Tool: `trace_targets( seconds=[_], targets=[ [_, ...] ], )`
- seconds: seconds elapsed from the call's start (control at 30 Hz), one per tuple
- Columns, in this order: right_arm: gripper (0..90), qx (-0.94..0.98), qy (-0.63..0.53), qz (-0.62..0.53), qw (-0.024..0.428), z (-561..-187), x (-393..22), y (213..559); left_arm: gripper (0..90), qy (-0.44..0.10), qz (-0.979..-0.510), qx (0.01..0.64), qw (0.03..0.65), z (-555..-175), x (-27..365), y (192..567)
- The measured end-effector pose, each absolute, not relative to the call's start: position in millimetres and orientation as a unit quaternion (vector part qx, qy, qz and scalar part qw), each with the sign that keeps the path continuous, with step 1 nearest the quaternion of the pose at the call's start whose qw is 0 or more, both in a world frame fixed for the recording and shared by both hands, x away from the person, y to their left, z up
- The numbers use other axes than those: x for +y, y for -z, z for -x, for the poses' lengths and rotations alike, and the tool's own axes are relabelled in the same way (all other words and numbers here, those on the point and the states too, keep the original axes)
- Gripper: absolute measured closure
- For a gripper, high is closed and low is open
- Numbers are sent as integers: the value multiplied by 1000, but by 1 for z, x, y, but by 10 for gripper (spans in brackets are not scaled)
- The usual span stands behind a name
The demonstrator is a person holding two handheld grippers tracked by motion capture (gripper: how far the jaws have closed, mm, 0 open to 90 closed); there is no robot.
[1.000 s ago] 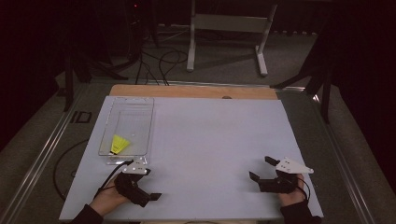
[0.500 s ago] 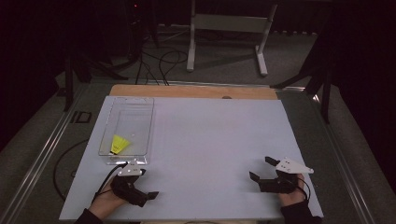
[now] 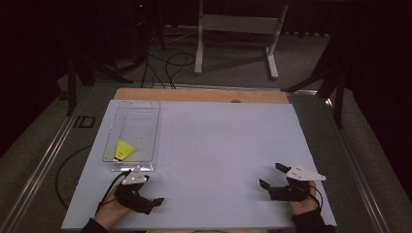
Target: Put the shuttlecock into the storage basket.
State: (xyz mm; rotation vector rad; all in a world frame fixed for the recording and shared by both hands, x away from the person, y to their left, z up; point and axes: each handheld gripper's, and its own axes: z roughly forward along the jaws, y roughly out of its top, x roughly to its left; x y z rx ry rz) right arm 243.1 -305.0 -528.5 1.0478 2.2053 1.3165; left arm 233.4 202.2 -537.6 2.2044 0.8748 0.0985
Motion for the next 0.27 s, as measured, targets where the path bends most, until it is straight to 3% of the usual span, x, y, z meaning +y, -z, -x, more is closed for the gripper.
trace_targets(
  seconds=[0.27],
  targets=[
    [98,782,-468,-371,181,-243,-305,529,1,-35,-861,343,375,-234,203,538]
  ],
)
